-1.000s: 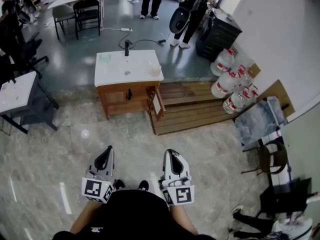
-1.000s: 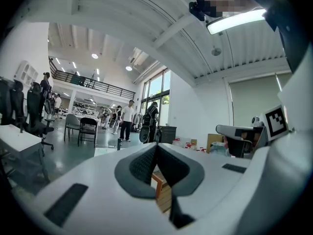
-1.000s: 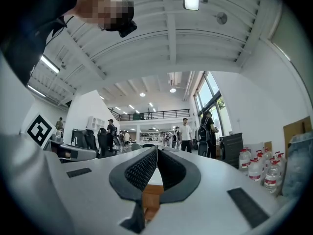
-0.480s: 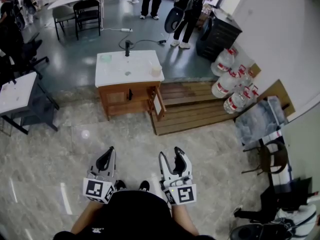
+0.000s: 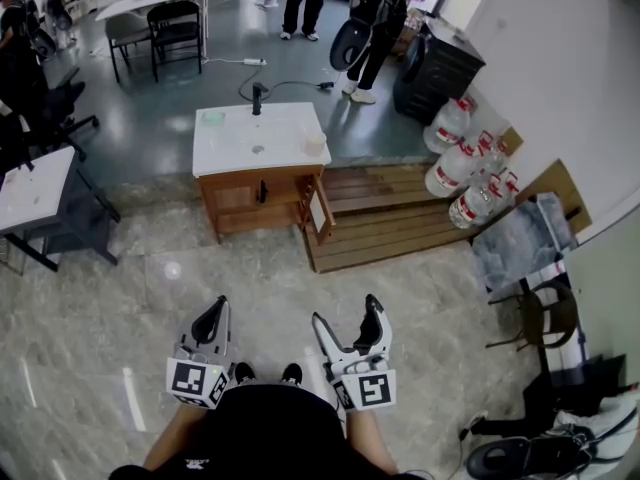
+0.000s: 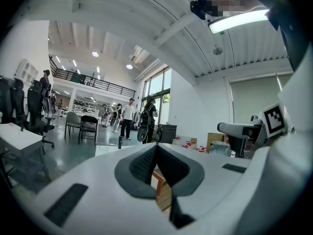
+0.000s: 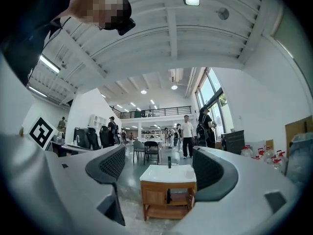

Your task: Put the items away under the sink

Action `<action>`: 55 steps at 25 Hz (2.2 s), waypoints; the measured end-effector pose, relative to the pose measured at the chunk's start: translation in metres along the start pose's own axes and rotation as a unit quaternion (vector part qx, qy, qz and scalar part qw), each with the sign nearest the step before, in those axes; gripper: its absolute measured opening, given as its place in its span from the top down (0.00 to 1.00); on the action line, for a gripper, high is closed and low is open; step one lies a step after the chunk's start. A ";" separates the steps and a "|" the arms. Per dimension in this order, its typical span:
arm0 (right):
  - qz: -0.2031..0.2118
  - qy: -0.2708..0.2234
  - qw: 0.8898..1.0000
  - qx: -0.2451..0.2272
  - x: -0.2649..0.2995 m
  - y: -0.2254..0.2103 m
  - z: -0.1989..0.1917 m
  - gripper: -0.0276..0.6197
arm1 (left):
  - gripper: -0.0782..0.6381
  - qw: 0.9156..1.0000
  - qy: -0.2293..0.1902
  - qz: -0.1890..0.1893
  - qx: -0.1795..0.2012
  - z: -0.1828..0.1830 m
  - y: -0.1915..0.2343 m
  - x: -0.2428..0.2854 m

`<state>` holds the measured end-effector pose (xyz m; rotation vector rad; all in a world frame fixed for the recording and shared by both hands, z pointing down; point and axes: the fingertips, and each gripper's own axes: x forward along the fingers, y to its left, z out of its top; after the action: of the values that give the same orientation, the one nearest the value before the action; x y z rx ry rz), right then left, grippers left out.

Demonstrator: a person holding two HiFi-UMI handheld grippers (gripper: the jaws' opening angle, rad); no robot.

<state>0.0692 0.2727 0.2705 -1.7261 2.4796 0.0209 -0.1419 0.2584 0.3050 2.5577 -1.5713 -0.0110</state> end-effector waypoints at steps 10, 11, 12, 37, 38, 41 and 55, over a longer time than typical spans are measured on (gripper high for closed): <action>-0.004 -0.003 1.000 -0.013 0.007 0.016 0.007 0.24 | 0.88 1.000 0.003 -0.004 0.003 0.010 0.018 -0.008; -0.006 -0.003 1.000 -0.015 0.008 0.018 0.008 0.24 | 0.88 1.000 0.003 -0.006 0.003 0.010 0.020 -0.009; -0.008 -0.003 1.000 -0.016 0.008 0.021 0.008 0.24 | 0.88 1.000 0.003 -0.009 0.002 0.010 0.022 -0.010; -0.042 -0.022 0.999 -0.011 0.044 0.035 -0.006 0.24 | 0.88 0.999 0.014 -0.048 -0.007 -0.006 0.068 0.016; -0.044 -0.022 0.999 -0.010 0.049 0.030 -0.007 0.24 | 0.88 0.999 0.013 -0.049 -0.006 -0.008 0.068 0.022; -0.045 -0.020 0.999 -0.007 0.069 0.012 -0.014 0.24 | 0.88 0.999 0.015 -0.047 -0.006 -0.010 0.071 0.046; -0.028 -0.041 0.999 0.015 0.196 -0.133 -0.019 0.24 | 0.88 1.000 -0.009 -0.017 0.003 0.023 0.069 0.229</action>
<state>0.1245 0.0422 0.2759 -1.7443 2.3616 0.0468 -0.1009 0.0217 0.3058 2.5949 -1.5369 -0.0322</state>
